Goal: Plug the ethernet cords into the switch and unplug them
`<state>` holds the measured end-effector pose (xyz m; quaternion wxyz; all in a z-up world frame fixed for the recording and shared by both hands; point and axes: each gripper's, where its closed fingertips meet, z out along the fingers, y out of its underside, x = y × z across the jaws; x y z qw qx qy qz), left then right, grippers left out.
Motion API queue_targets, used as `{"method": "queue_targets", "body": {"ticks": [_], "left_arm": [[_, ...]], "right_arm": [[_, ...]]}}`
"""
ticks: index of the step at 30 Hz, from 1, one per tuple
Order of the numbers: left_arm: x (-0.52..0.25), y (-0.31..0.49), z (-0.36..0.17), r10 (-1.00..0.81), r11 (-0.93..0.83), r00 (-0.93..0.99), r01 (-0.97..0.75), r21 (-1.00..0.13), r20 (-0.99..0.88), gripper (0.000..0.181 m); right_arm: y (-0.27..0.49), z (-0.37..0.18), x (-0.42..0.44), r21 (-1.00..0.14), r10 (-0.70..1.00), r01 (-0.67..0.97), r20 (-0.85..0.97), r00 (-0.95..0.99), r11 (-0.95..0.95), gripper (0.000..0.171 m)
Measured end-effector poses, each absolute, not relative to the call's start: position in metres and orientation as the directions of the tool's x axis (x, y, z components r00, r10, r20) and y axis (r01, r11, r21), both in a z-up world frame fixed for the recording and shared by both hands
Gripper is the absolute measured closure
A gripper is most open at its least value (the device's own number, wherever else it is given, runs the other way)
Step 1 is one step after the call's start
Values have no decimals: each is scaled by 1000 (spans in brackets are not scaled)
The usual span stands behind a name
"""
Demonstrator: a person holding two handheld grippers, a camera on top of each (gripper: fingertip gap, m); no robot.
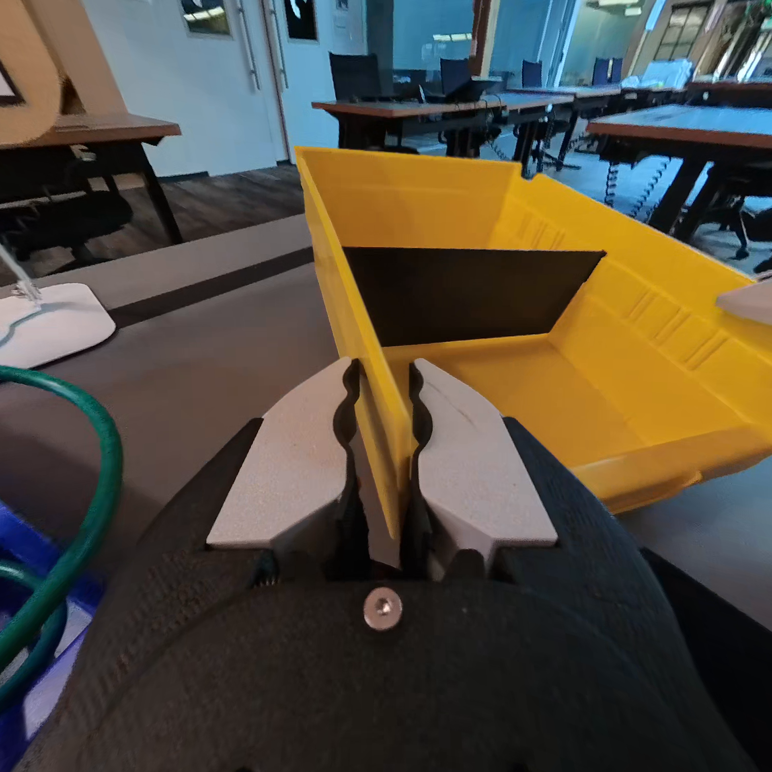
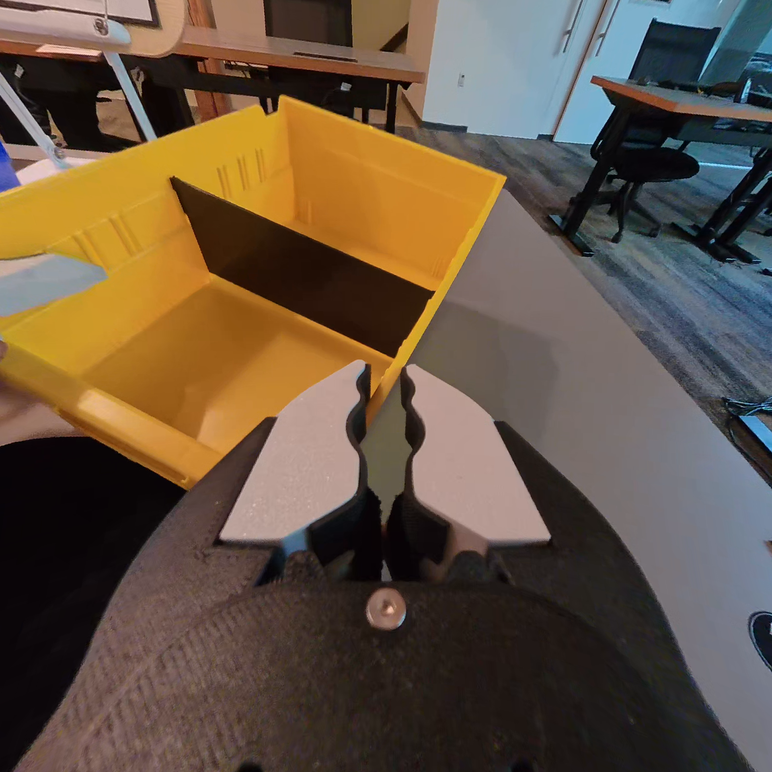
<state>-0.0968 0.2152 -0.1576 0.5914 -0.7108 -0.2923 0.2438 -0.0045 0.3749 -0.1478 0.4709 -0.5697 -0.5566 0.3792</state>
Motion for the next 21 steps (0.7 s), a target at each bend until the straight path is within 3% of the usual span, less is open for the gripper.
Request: {"method": "queue_targets", "body": {"ticks": [7,11,15,18,21], "left_arm": [[-94,227,-170,619,-164,784,189,-968,48,150],[-81,218,-164,550,-269,835,176,-947,-1,129],[-41,183,-134,475,-368,870,61,-928,-132,126],[-7,131,-126,436,-477,837,-97,-873,-331,129],[2,65,-147,465,-601,798,-33,-798,-383,136]], "right_arm": [[386,-143,-6,-960,970,239,185,160,144,158],[392,-139,-7,-966,957,195,210,198,172,157],[392,-118,4,-968,937,120,242,253,218,138],[367,-84,16,-960,946,-22,270,182,278,133],[318,-74,15,-944,944,-66,327,-50,323,137]]}}
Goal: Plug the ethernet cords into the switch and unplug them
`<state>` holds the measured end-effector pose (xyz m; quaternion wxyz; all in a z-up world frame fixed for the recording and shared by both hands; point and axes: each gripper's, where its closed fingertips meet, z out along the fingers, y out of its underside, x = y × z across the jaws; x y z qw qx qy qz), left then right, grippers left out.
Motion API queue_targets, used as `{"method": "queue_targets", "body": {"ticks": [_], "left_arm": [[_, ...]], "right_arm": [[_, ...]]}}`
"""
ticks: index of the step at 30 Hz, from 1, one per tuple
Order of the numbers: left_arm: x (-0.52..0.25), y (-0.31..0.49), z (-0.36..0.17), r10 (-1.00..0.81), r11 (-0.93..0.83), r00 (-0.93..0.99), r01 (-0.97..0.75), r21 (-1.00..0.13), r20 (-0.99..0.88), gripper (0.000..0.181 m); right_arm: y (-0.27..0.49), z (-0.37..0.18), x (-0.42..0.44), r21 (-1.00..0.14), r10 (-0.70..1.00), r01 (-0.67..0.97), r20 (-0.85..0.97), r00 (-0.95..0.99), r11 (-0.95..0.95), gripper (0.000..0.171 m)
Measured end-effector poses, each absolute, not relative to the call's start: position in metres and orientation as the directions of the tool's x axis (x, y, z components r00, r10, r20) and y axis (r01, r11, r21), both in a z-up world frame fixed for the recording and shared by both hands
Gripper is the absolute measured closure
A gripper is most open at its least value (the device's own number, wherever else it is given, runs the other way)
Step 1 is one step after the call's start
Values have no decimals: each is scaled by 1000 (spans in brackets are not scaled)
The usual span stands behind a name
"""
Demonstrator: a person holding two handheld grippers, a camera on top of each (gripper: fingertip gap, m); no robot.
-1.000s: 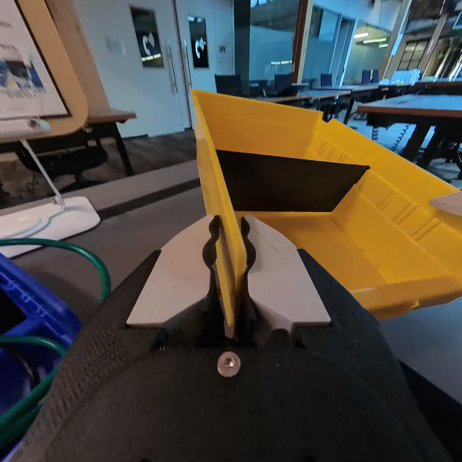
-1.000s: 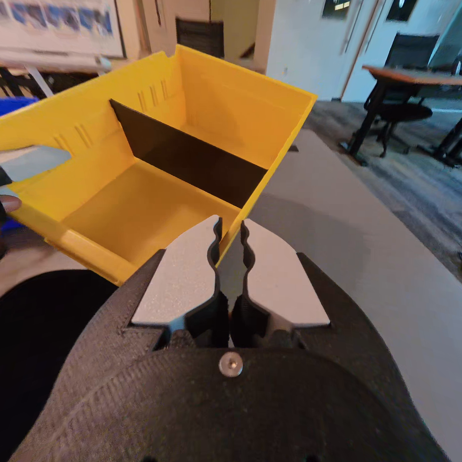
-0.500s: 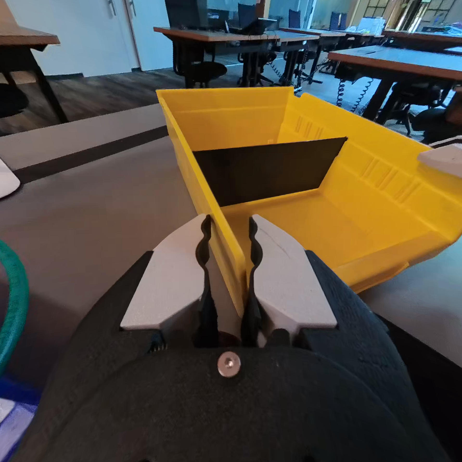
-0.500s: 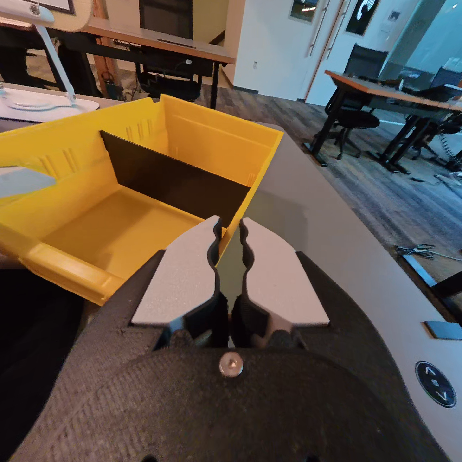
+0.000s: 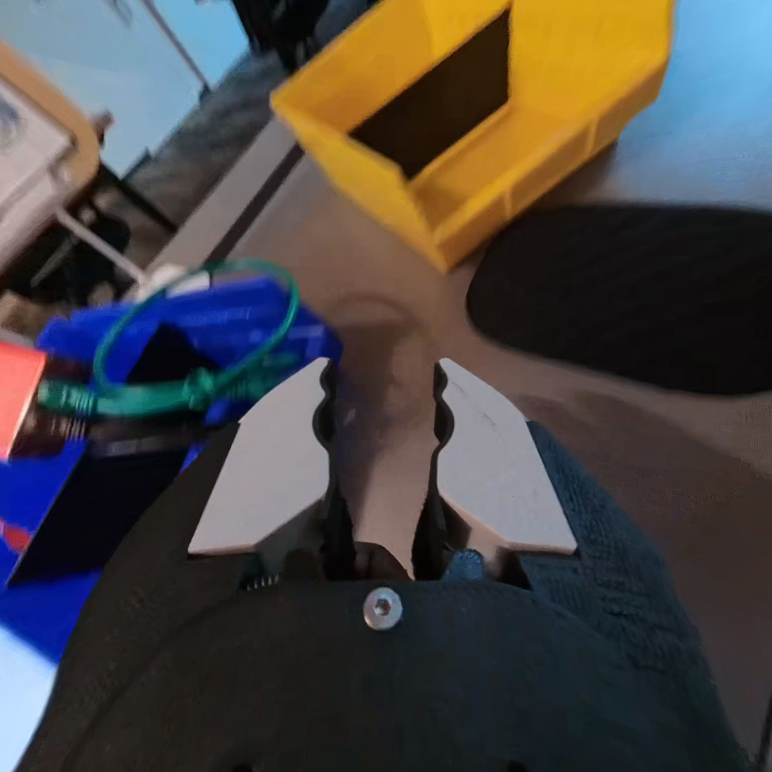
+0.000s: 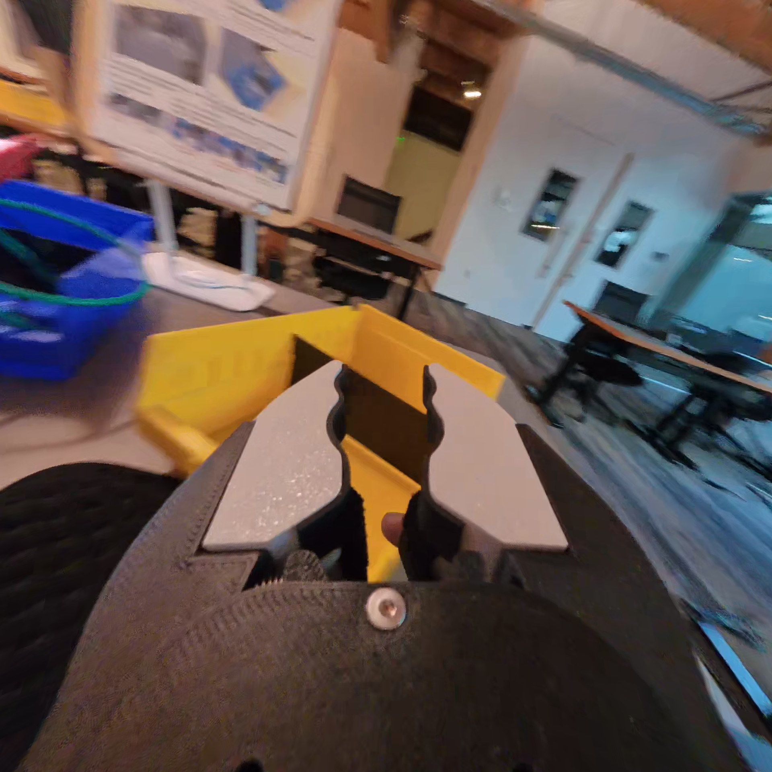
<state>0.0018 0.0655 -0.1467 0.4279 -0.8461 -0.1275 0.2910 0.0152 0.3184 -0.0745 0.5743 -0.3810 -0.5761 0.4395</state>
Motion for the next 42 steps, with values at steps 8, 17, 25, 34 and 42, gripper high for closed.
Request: {"method": "queue_targets", "body": {"ticks": [8,17,25,34,42], "left_arm": [[-56,1,-201,470,-768,762,104,-632,-446,142],[-72,-57,-225,444,-843,789,207,-496,-426,147],[-70,-128,-222,510,-787,751,209,-581,-420,141],[-39,-230,-220,491,-809,725,174,-561,-483,143],[14,-308,-220,471,-810,747,157,-564,-468,142]], "right_arm": [[268,-192,-12,-693,802,419,425,-420,587,125],[298,-204,-8,-671,817,468,446,-365,576,137],[333,-203,-3,-713,861,483,437,-261,508,131],[353,-203,9,-710,860,486,443,-253,509,131],[373,-204,36,-679,855,520,439,-277,518,131]]}}
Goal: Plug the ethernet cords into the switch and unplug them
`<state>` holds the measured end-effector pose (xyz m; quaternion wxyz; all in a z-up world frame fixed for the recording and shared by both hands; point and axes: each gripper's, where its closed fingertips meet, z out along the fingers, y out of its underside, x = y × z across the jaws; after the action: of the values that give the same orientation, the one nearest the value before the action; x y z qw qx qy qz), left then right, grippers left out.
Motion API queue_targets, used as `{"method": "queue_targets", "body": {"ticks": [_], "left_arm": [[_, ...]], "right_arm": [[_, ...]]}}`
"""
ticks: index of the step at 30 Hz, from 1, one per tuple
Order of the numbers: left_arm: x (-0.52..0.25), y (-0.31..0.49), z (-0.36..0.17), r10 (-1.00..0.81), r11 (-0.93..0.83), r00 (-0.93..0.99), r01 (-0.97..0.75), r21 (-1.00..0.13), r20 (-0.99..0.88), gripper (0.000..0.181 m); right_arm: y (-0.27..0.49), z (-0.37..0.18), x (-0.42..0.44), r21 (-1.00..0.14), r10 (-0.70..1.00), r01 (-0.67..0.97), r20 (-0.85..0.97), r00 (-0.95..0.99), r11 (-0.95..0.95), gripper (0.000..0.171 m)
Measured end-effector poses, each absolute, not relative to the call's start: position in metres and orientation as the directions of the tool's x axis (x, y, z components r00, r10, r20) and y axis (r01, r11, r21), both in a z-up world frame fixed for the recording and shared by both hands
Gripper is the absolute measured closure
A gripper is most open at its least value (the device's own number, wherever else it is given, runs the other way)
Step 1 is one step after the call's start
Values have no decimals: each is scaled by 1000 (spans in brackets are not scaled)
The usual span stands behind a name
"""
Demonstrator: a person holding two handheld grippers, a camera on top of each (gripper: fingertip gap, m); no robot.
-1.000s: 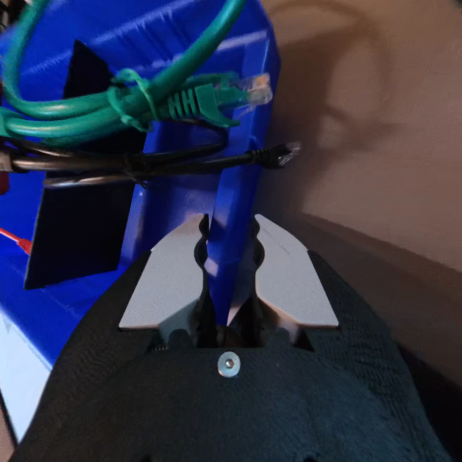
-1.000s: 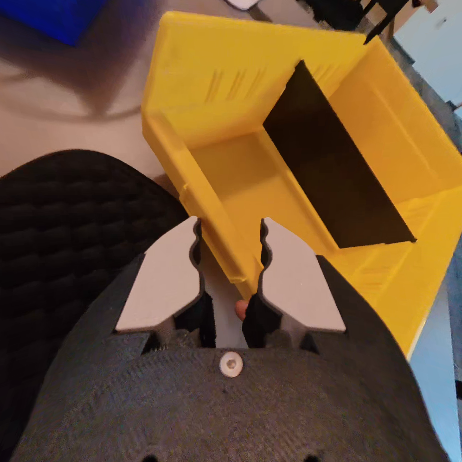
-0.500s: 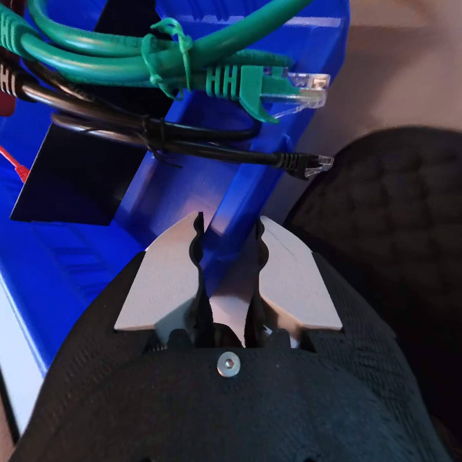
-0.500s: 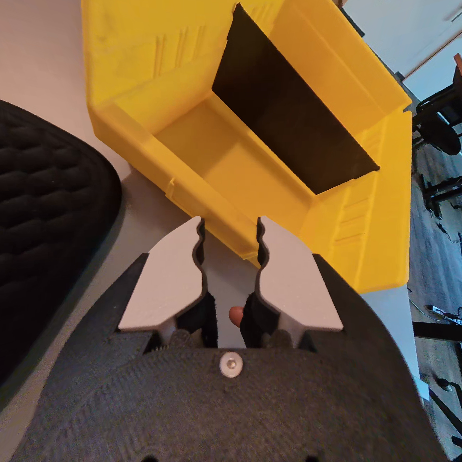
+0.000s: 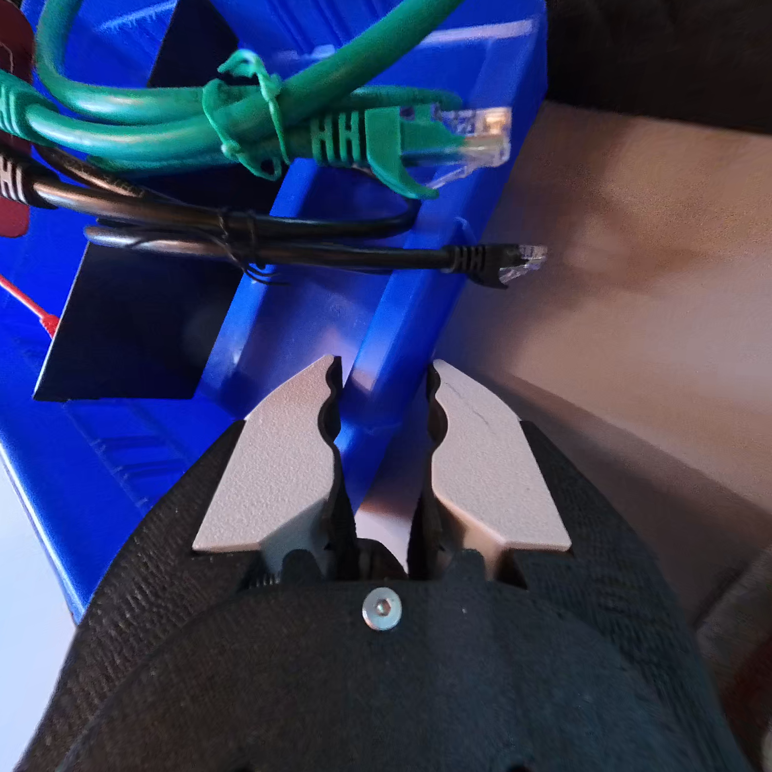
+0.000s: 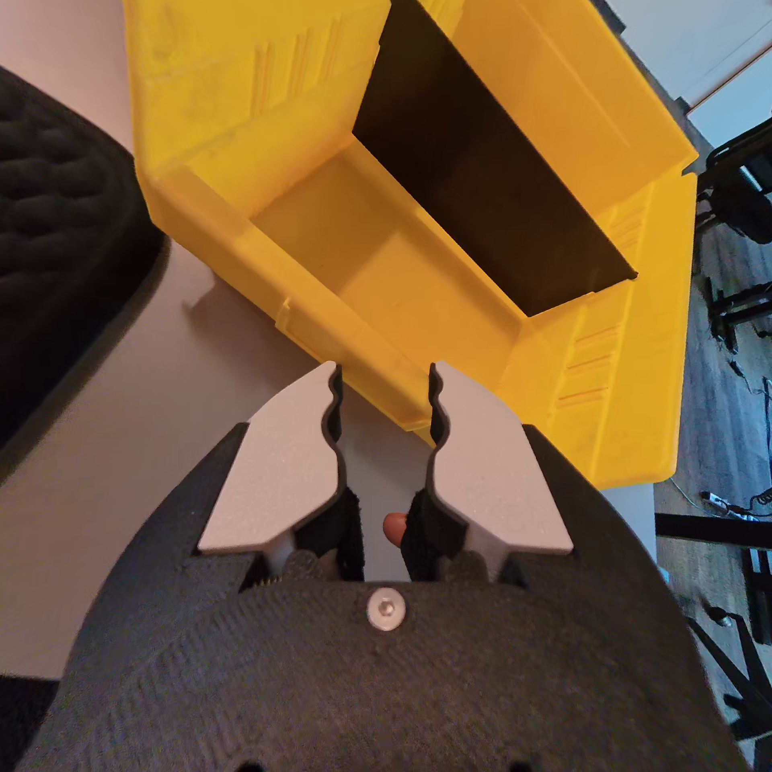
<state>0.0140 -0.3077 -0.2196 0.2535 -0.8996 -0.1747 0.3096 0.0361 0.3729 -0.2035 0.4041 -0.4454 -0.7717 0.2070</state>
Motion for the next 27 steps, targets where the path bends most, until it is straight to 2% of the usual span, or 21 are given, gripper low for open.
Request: {"method": "queue_targets", "body": {"ticks": [3,6,9,11,12,14,16,22,23,25,27], "left_arm": [[34,-323,-217,586,-740,721,290,-607,-369,127],[51,-317,-182,729,-480,677,399,-781,-102,112],[37,-334,-122,863,-239,502,322,-916,-49,103],[21,-338,-75,925,-10,373,195,-981,64,93],[15,-334,-58,924,100,353,151,-983,148,92],[-2,-328,-43,926,203,301,113,-973,229,83],[-25,-326,-48,954,181,218,134,-974,207,82],[-76,-319,-111,979,58,153,431,-901,136,81],[-79,-319,-119,980,37,157,456,-889,121,85],[-80,-308,-121,964,34,220,446,-894,147,106],[-78,-308,-117,965,22,229,413,-911,127,108]], "right_arm": [[378,-203,46,-658,857,552,431,-282,512,131],[372,-201,48,-675,864,540,409,-293,502,129],[362,-193,44,-719,868,487,398,-296,496,128],[360,-189,41,-726,869,477,408,-281,495,126],[360,-188,40,-718,866,484,417,-277,501,125],[359,-187,40,-698,852,490,445,-275,523,124],[359,-185,40,-684,836,483,476,-273,547,124],[364,-171,44,-738,853,429,472,-224,521,125],[366,-170,45,-745,855,423,471,-215,517,126],[368,-169,46,-750,858,419,473,-202,512,126],[370,-170,45,-749,858,422,476,-194,511,126]]}}
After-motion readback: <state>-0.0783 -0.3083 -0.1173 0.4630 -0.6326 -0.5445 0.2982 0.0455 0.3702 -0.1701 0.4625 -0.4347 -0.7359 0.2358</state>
